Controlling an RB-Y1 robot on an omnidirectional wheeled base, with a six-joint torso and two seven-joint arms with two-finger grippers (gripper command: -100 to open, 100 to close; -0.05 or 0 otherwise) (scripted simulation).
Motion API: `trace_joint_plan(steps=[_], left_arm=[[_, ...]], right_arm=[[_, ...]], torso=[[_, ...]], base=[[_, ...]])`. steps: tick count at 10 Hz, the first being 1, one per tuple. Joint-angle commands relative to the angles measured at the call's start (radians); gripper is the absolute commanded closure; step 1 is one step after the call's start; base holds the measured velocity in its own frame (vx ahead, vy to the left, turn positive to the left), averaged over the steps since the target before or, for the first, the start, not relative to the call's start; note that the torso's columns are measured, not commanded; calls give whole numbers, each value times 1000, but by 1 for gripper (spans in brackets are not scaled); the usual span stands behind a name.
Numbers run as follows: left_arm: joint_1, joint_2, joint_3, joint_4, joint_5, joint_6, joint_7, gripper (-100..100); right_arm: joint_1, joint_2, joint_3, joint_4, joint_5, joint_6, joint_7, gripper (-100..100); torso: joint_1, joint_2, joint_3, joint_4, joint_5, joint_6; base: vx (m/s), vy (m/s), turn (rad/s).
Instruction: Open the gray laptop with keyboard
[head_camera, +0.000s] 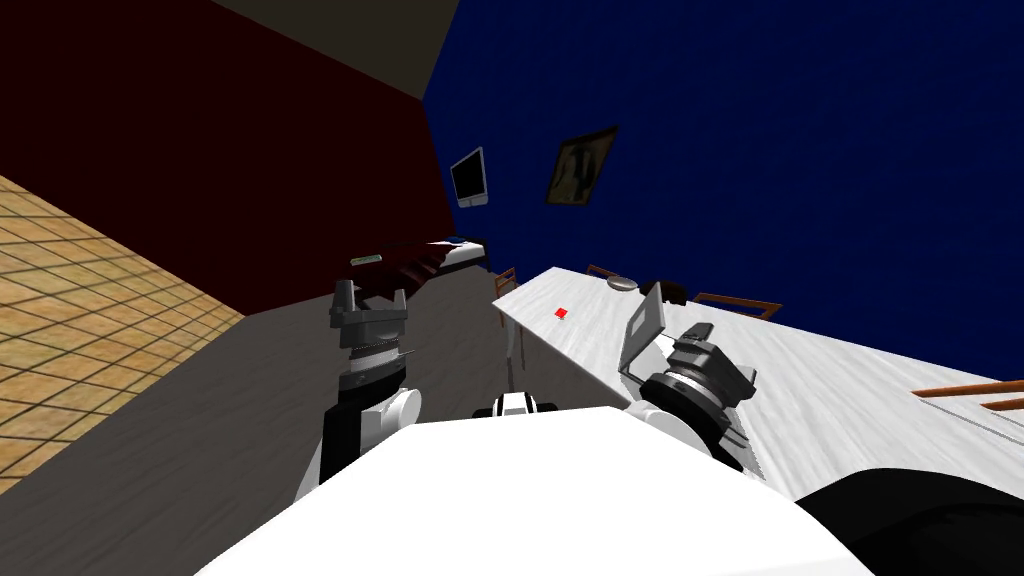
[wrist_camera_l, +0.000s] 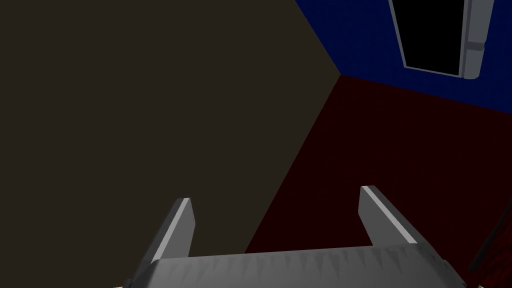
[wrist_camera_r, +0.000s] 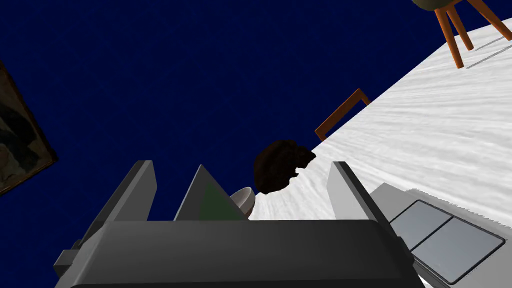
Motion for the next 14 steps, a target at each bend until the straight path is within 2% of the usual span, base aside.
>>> trace_joint_plan(steps=[1,5,7,8,9,10,11,12,14], left_arm=[[0,0,0,0,0,0,0,0],[0,0,0,0,0,0,0,0],[0,0,0,0,0,0,0,0],[0,0,0,0,0,0,0,0],[0,0,0,0,0,0,0,0],[0,0,0,0,0,0,0,0],[0,0,0,0,0,0,0,0],[0,0,0,0,0,0,0,0],[0,0,0,0,0,0,0,0]], right_arm=[[-10,13,12,-11,-79,-35,-15,-100],[-23,56,30,-38,-185,-84,-35,-100],[-28,98,37,-61,-226,-104,-43,-100],[-25,84,37,-51,-209,-96,-41,-100],[-14,76,34,-79,-224,-106,-29,-100],[-20,80,35,-65,-218,-102,-38,-100],[-19,79,34,-67,-219,-103,-36,100],[-38,92,42,-73,-235,-104,-77,100],[-55,107,49,-78,-253,-107,-118,100]], torso=[[1,0,0,0,0,0],[0,-1,-1,0,0,0],[1,0,0,0,0,0],[1,0,0,0,0,0],[0,0,0,0,0,0],[-5,-3,-1,-1,-1,0],[-1,-2,-1,-1,-1,0],[1,-1,1,-1,-2,1],[-5,4,4,1,-4,2]], base=[[36,34,218],[50,26,131],[27,17,89],[13,8,17],[53,-91,16],[33,-62,13],[6,-12,7],[-44,-53,-52],[-90,-58,-35]])
